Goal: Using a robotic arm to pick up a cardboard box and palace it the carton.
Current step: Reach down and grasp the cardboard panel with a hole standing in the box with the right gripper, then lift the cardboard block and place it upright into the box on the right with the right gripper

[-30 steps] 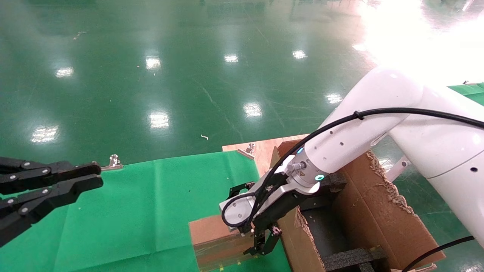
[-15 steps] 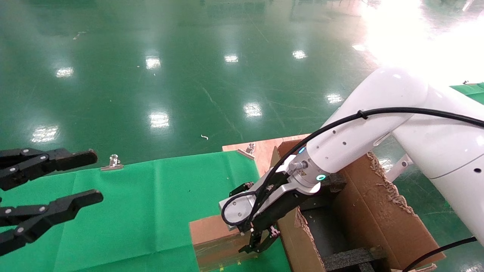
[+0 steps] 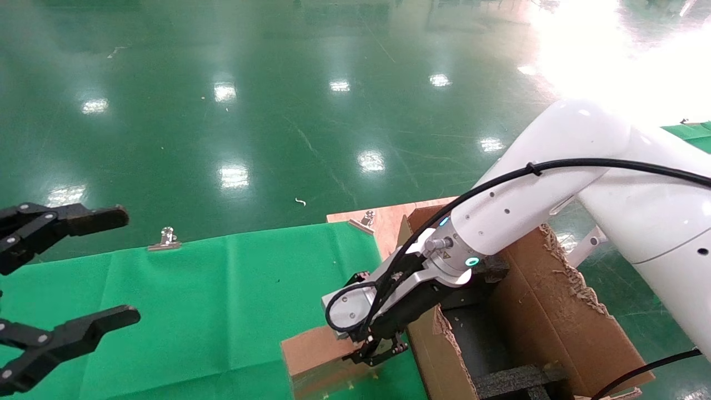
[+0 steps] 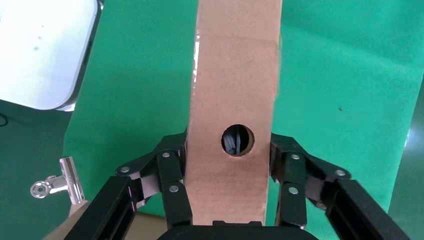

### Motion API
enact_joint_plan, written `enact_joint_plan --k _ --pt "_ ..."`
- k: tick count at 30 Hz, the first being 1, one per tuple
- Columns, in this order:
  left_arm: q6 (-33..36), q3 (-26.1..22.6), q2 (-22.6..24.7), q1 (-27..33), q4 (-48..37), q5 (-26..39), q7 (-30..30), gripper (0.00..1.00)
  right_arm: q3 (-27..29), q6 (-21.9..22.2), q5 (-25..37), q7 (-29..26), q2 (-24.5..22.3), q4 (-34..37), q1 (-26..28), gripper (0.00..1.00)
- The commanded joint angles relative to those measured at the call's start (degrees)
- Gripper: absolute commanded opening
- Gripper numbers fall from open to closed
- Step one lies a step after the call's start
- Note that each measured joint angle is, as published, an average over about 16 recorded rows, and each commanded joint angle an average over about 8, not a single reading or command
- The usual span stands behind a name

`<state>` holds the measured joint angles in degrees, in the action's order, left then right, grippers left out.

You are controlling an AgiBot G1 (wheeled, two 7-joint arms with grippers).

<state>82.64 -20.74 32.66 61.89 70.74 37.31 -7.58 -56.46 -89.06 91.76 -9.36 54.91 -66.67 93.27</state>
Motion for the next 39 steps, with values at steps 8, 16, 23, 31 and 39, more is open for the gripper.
enact_joint_plan --k 8,16,23,31,39 --pt "0.00 0.00 0.00 0.00 0.00 0.00 0.00 1.00 0.52 0.09 -0.66 0.30 -0.42 0.54 1.23 0.00" --pt "0.00 0.00 0.00 0.00 0.00 0.00 0.00 1.00 1.93 -1.19 -2.82 2.09 -1.92 4.85 9.63 0.00" --pt "0.00 0.00 0.00 0.00 0.00 0.00 0.00 1.00 0.09 -1.96 -6.21 4.53 -3.48 9.58 19.42 0.00" --pt "0.00 0.00 0.00 0.00 0.00 0.00 0.00 1.00 -4.13 -1.99 -11.18 6.87 -5.58 13.39 26.85 0.00" --pt "0.00 0.00 0.00 0.00 0.00 0.00 0.00 1.00 -10.04 -2.33 -14.09 10.38 -11.94 16.93 30.91 0.00"
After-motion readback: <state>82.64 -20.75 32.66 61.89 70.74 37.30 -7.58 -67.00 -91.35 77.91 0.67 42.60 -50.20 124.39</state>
